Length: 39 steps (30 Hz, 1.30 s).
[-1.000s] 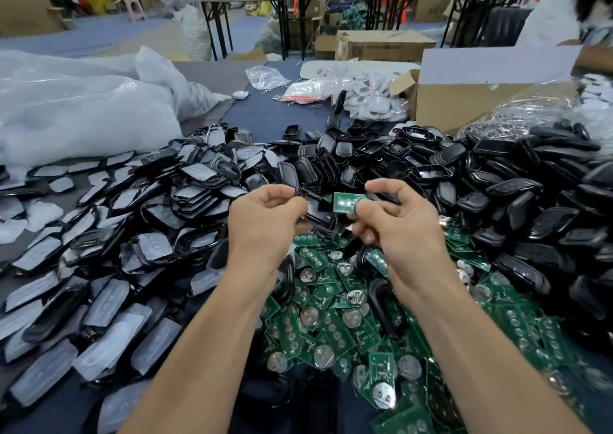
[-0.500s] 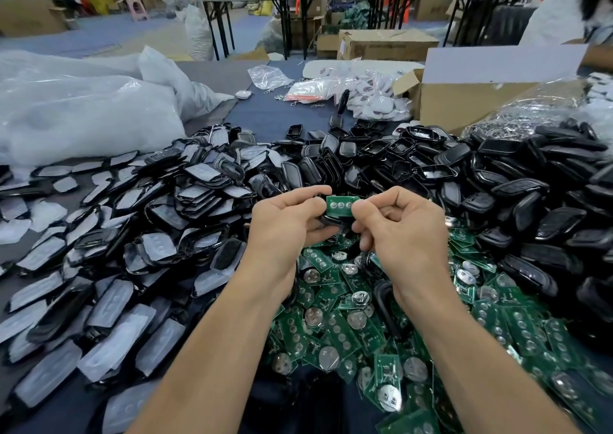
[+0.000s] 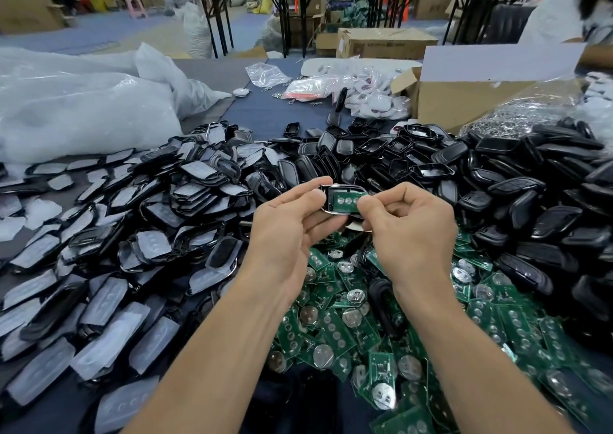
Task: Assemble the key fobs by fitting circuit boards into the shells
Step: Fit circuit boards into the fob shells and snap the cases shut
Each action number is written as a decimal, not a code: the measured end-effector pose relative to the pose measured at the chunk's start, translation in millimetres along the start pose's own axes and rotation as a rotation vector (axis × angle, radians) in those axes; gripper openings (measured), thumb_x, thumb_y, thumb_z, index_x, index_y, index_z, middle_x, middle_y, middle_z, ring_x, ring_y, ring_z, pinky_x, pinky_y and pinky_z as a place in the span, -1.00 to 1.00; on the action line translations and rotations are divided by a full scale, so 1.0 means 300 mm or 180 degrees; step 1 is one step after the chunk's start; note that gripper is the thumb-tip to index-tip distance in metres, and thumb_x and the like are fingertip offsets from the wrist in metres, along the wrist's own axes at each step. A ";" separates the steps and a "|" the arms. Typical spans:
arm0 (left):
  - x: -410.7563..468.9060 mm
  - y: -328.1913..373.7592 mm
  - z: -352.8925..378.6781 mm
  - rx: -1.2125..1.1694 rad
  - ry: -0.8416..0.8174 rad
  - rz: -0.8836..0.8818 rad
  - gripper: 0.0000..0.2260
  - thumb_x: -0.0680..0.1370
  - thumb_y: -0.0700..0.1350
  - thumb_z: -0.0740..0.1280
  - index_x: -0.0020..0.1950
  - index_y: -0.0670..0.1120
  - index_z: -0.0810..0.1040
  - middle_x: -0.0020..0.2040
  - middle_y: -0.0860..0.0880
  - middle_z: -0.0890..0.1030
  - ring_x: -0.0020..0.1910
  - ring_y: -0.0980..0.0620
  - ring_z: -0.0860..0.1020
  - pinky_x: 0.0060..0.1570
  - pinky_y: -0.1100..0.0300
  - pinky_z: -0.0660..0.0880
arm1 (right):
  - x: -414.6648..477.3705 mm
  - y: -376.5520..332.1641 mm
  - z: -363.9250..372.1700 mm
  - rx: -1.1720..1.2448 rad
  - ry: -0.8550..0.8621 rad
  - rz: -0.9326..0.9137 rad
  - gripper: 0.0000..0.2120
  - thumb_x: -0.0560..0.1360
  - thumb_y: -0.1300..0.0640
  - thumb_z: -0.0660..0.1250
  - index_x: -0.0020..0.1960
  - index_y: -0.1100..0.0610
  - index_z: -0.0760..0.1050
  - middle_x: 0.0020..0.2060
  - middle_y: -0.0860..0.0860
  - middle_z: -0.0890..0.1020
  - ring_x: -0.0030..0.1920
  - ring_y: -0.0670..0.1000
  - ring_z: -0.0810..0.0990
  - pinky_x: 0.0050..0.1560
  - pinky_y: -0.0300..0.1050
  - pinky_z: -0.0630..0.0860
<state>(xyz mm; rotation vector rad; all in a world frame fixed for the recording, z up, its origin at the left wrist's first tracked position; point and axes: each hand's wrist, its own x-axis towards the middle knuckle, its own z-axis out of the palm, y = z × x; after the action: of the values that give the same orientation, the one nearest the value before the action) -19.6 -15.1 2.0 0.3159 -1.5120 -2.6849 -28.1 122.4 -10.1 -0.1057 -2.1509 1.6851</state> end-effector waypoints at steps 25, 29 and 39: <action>-0.013 0.002 0.009 0.0197 -0.0022 0.0146 -0.80 0.65 -0.31 0.33 0.01 -0.14 0.75 0.00 -0.21 0.76 -0.01 -0.12 0.75 -0.08 0.14 0.70 | 0.000 0.009 0.007 0.0386 0.0064 0.0172 -0.76 0.49 0.11 0.55 -0.31 0.02 0.60 -0.57 -0.14 0.51 -0.58 -0.17 0.33 -0.55 -0.32 0.30; -0.014 0.004 0.010 0.0211 0.0022 0.0164 -0.79 0.64 -0.31 0.33 -0.02 -0.13 0.75 -0.01 -0.20 0.76 -0.05 -0.10 0.75 -0.09 0.15 0.70 | -0.010 -0.001 0.008 0.0147 0.0099 0.0041 -0.75 0.49 0.09 0.55 -0.32 0.01 0.59 -0.59 -0.17 0.51 -0.61 -0.16 0.35 -0.58 -0.35 0.27; -0.023 -0.012 0.010 0.0344 -0.0103 0.0273 -0.79 0.61 -0.33 0.38 -0.04 -0.09 0.77 0.00 -0.20 0.76 -0.03 -0.07 0.74 -0.07 0.17 0.69 | -0.012 -0.012 -0.001 0.0051 0.0273 0.0101 -0.73 0.44 0.04 0.58 -0.37 0.03 0.59 -0.62 -0.15 0.50 -0.63 -0.16 0.37 -0.57 -0.40 0.26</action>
<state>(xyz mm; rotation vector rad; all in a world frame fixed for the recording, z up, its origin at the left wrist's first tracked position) -13.2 -9.8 1.5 0.2075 -1.6438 -2.5610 -24.1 120.6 -7.7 -0.2047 -2.0830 1.6836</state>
